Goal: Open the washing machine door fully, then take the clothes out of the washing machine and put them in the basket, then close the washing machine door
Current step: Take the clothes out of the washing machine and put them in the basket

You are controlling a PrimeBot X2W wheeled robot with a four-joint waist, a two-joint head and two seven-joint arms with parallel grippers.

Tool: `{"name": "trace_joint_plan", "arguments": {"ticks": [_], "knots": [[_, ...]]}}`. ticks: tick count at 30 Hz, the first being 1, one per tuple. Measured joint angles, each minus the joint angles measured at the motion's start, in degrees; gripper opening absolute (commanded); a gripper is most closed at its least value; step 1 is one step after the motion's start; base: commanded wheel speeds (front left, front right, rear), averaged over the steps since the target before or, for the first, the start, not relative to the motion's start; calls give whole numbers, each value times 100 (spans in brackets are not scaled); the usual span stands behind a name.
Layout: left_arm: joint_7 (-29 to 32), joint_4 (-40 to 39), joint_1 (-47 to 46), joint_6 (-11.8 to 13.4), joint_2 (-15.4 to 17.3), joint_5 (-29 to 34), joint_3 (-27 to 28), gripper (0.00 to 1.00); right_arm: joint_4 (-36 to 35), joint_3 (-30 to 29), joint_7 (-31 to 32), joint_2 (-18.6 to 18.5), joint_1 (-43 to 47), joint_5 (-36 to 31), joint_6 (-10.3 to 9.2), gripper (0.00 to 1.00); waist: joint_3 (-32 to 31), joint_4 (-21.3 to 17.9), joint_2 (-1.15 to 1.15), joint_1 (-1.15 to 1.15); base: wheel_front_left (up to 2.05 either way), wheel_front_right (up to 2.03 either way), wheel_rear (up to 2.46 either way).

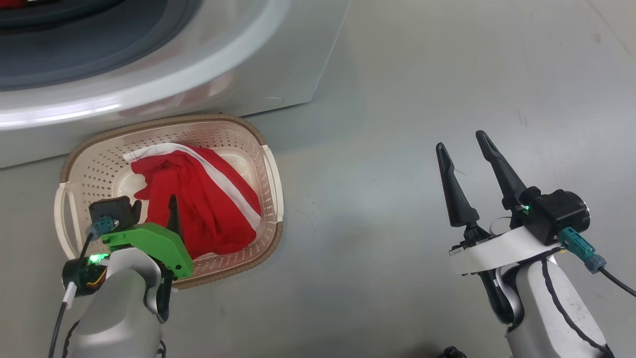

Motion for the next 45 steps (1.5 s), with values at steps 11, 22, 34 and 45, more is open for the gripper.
{"name": "trace_joint_plan", "arguments": {"ticks": [11,22,34,45], "knots": [[-276,46,93,-101,-12,125,-108,100,199,-211,0,-4,8,-21,-3,100,-459,195,0,0,0,0,0],[-319,-977,367,-151,-8,388,-15,100,356,-314,0,-73,320,-130,-4,100,-1103,533,0,0,0,0,0],[-320,-2608,1008,-151,-8,859,53,100,427,-360,0,-113,708,-268,-62,100,-1996,932,0,0,0,0,0],[-320,-3232,1886,-141,48,1015,58,100,445,-356,0,-104,1057,-308,-164,100,-2687,1124,0,0,0,0,0]]}}
